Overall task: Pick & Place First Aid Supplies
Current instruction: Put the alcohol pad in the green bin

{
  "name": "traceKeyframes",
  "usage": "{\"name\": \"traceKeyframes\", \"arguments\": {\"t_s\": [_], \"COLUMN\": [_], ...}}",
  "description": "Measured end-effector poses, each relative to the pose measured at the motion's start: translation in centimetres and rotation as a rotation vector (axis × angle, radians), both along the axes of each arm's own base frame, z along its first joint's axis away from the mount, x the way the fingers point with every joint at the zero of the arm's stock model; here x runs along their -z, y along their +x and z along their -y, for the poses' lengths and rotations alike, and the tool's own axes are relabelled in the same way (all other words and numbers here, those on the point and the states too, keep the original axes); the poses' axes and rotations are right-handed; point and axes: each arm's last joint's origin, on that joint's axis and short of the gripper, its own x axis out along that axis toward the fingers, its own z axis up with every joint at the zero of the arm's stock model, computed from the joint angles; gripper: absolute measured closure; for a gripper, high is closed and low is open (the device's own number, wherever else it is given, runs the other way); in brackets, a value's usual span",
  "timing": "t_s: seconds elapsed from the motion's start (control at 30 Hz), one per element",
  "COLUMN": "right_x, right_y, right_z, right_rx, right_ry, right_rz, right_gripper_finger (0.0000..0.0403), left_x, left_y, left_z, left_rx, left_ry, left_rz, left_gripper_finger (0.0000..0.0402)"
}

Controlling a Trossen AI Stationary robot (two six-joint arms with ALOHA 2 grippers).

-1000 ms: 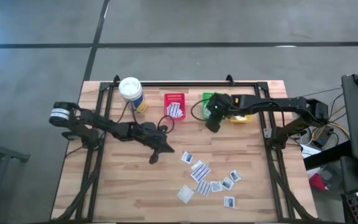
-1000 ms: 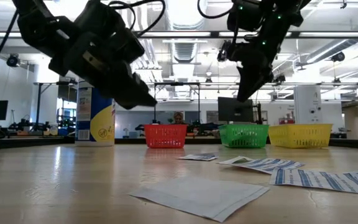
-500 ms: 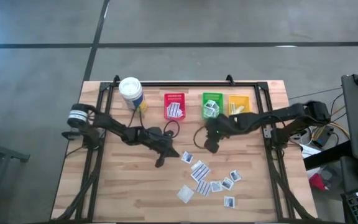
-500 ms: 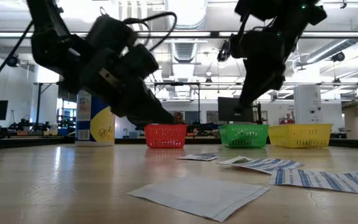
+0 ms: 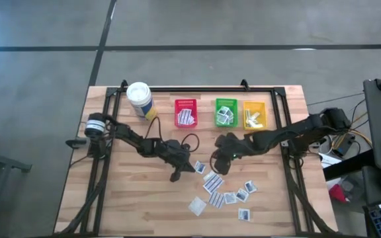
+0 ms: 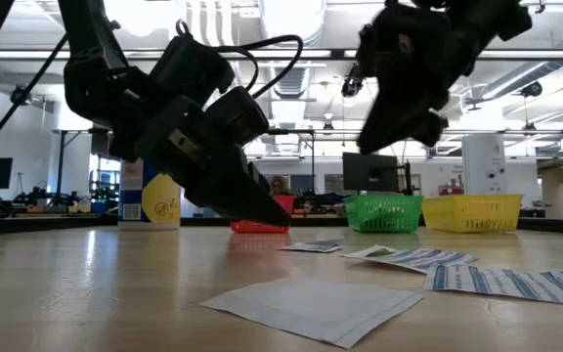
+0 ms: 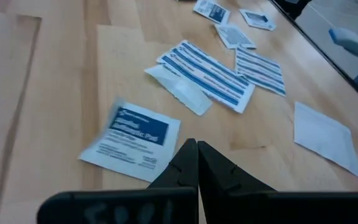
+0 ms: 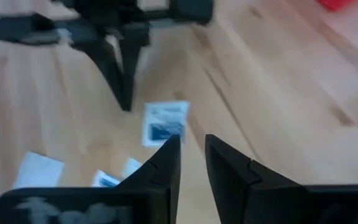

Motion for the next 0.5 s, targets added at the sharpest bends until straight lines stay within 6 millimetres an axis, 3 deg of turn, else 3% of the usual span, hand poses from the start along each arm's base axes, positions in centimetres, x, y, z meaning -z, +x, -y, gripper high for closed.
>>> {"name": "traceKeyframes", "arguments": {"t_s": [0.33,0.5], "right_x": [3.5,4.1], "right_y": [2.5,3.1], "right_z": [-1.6,-1.7], "right_rx": [-0.047,-0.085], "right_ry": [-0.006,-0.040], "right_rz": [0.021,0.005], "right_gripper_finger": [0.0333,0.0336], "left_x": [1.5,2.0], "left_y": [-0.1,0.0], "left_z": [0.5,0.5], "left_rx": [-0.108,-0.111], "left_ry": [0.092,0.093], "left_rz": [-0.035,-0.042], "left_gripper_finger": [0.0401,0.0401]}}
